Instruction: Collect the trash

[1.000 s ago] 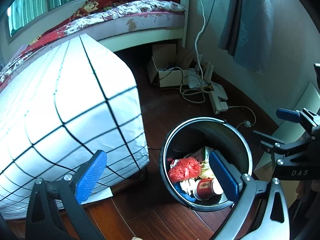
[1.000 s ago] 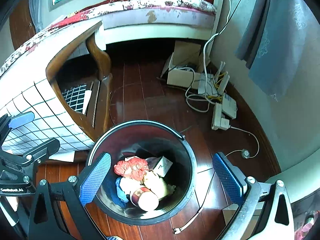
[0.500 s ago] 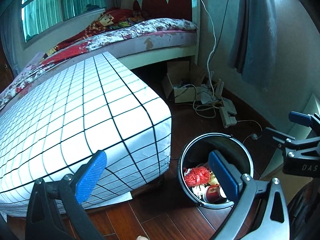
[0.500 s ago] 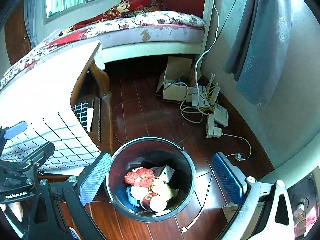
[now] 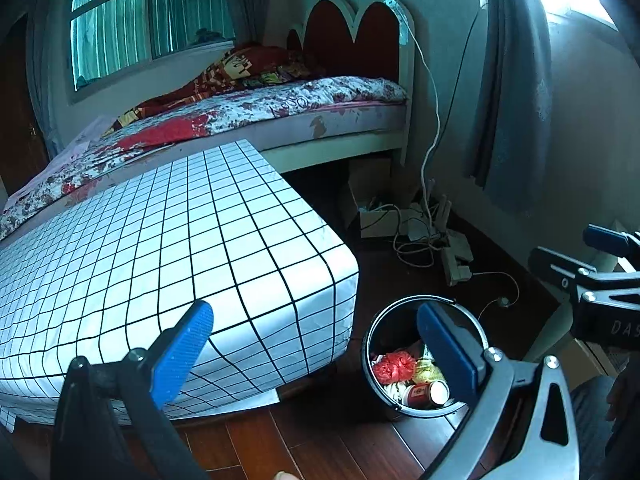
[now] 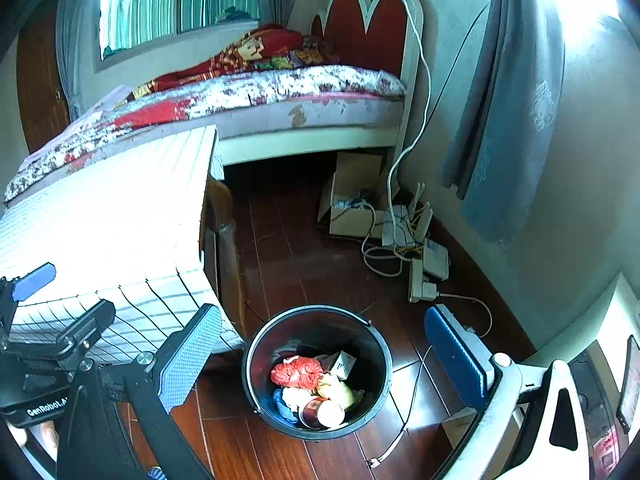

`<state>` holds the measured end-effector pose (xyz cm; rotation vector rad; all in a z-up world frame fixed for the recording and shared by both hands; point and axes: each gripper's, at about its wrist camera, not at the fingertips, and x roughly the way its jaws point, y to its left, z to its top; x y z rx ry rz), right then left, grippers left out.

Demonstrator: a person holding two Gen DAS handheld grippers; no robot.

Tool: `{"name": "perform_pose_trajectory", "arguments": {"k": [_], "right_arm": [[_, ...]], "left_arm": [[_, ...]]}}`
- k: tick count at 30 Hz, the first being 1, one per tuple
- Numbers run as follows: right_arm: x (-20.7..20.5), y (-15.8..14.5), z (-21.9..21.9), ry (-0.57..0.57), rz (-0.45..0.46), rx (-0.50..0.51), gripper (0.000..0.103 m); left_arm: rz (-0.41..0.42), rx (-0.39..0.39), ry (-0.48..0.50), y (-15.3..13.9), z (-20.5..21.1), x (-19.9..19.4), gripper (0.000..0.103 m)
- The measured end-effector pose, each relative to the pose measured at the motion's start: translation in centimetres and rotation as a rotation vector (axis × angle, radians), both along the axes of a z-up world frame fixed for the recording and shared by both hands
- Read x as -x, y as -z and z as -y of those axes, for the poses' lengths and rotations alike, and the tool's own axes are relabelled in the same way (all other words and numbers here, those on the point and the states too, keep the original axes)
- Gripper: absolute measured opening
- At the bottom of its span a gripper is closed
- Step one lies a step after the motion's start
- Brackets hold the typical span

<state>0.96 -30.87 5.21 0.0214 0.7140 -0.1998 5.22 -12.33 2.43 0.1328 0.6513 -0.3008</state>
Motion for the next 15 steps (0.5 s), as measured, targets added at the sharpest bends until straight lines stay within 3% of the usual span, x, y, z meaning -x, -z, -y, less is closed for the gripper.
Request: {"name": "perform_pose_trajectory", "arguments": {"k": [15], "right_arm": [[5.0,-6.0,-3.1,0.019,0.125,0.052,0.102]], "left_arm": [[0.112,0.075,0.01,-5.5,-2.5,3.7,0.102]]}}
